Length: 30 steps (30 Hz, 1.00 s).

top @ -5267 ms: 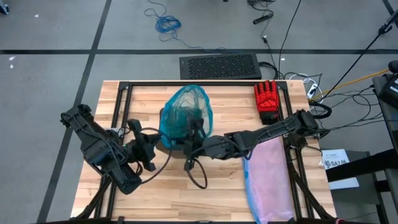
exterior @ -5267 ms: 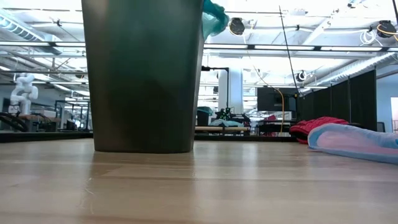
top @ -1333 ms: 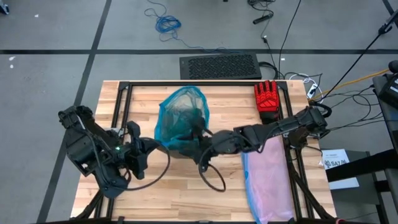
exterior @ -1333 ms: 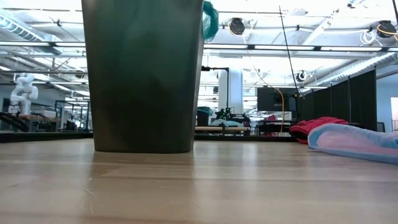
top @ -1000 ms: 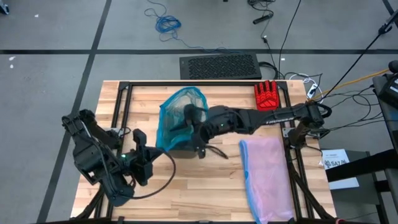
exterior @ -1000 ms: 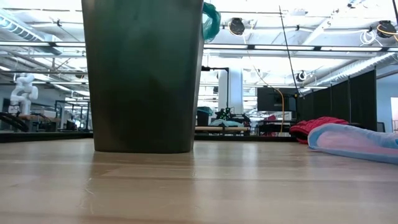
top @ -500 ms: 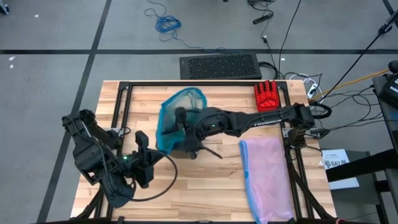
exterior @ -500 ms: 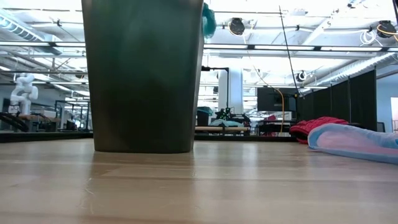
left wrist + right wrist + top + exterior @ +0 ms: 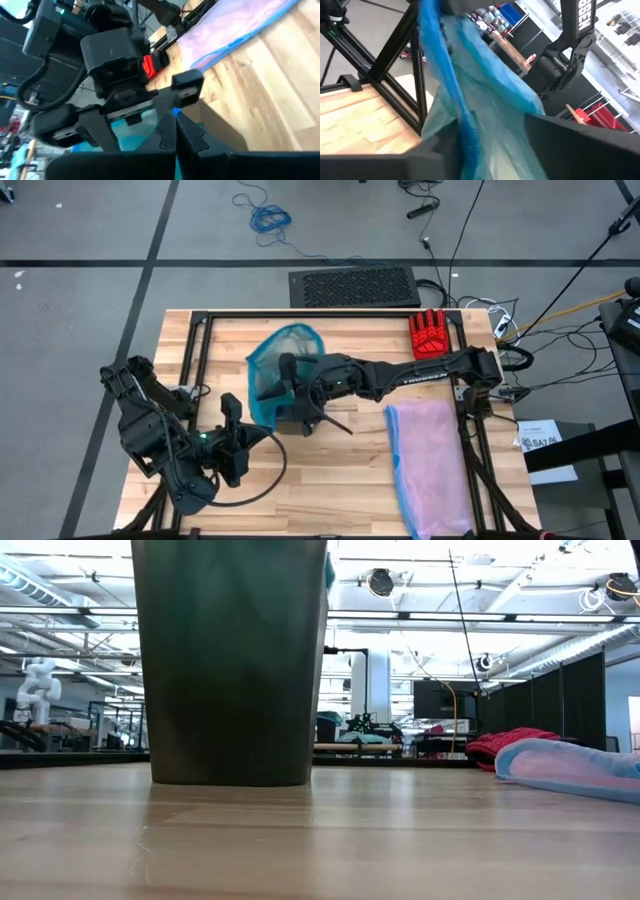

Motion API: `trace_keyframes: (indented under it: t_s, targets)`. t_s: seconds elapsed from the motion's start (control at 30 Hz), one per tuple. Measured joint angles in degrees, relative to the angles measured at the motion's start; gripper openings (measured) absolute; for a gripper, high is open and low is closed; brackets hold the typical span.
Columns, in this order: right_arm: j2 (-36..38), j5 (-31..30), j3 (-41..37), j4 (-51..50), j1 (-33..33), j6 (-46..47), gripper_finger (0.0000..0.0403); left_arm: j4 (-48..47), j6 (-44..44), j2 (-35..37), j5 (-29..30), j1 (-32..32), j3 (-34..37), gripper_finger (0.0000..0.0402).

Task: Place trash/remove bag and relplace
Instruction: Close the blue trash bag

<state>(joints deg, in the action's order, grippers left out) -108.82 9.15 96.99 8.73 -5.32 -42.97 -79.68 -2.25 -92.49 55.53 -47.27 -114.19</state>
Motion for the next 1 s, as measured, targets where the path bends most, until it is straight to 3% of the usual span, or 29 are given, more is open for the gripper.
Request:
trace_keyframes:
  t_s: [0.17,0.37,0.7,0.83,1.0]
  targets:
    - [-0.1,-1.8,0.0,-0.4,0.1,0.1,0.0025,0.2,0.1,0.0,-0.2,0.0,0.0,0.0]
    - [-0.3,-3.6,0.0,-7.0,0.6,2.4,0.0002,0.3,0.0,0.0,0.1,0.0,0.0,0.0]
    - [0.5,-3.8,0.0,-12.4,1.5,7.7,0.002,0.0,-0.4,0.0,0.3,-0.1,0.0,0.0]
    - [2.2,-6.3,0.0,-13.8,0.7,6.9,0.0065,-0.1,-0.5,0.0,0.5,-0.5,0.0,0.0]
    - [2.8,-9.5,0.0,-15.3,-0.4,5.8,0.0152,-0.2,-1.4,0.0,0.5,-1.6,0.0,0.0]
